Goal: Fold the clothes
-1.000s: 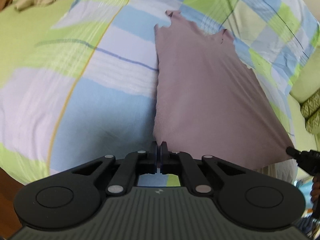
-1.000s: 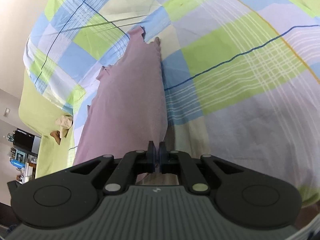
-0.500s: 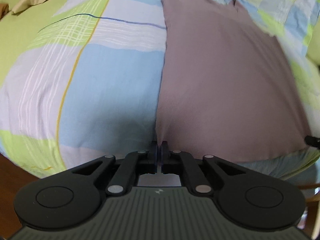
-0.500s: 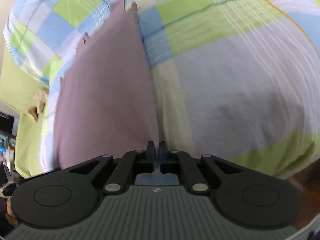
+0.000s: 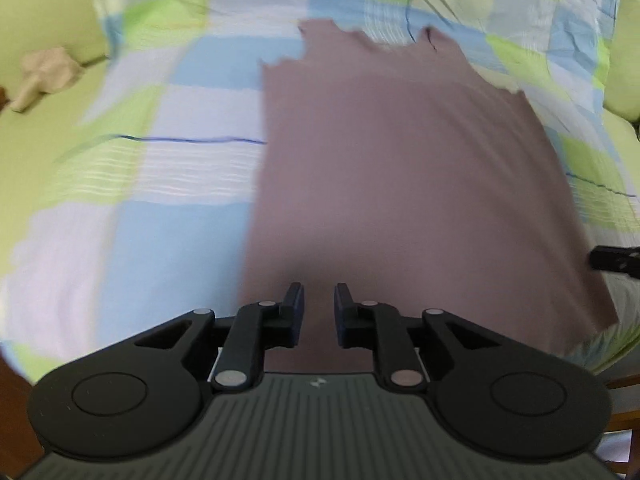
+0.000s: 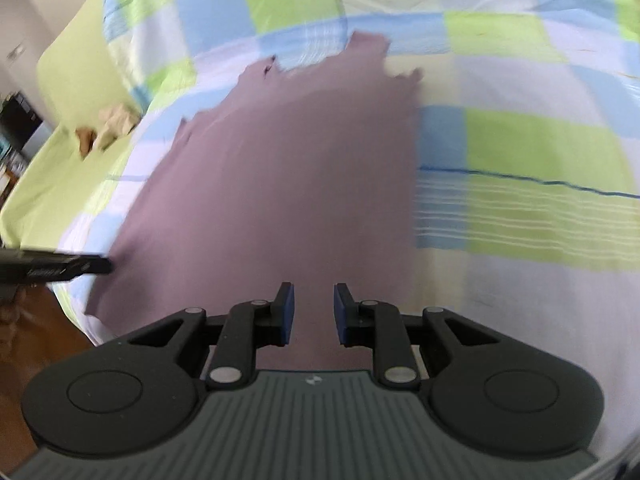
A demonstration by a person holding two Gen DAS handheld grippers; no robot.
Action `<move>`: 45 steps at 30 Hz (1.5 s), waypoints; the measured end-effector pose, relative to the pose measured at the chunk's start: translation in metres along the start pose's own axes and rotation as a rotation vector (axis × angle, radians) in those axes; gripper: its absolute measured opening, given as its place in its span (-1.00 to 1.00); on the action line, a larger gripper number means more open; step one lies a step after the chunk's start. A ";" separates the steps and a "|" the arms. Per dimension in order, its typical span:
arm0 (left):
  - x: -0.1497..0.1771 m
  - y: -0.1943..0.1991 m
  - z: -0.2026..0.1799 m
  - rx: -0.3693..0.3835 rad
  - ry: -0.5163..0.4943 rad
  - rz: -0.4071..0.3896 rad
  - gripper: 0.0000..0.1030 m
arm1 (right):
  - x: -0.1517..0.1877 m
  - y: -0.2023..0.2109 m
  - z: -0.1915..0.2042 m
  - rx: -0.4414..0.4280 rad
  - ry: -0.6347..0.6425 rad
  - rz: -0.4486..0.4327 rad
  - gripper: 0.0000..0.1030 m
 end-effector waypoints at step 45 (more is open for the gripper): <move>-0.201 -0.085 0.019 -0.061 0.116 -0.105 -0.19 | -0.171 -0.067 -0.101 0.322 -0.157 -0.099 -0.61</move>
Point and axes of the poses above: each gripper's, at about its wrist camera, not at the fingertips, and y roughly against the way its jaws point, z to its left, x to its underside, the point moved 4 cm from there along -y, roughly the way its jaws point, and after that the axes turned 13 degrees about y, right-handed, at the moved point
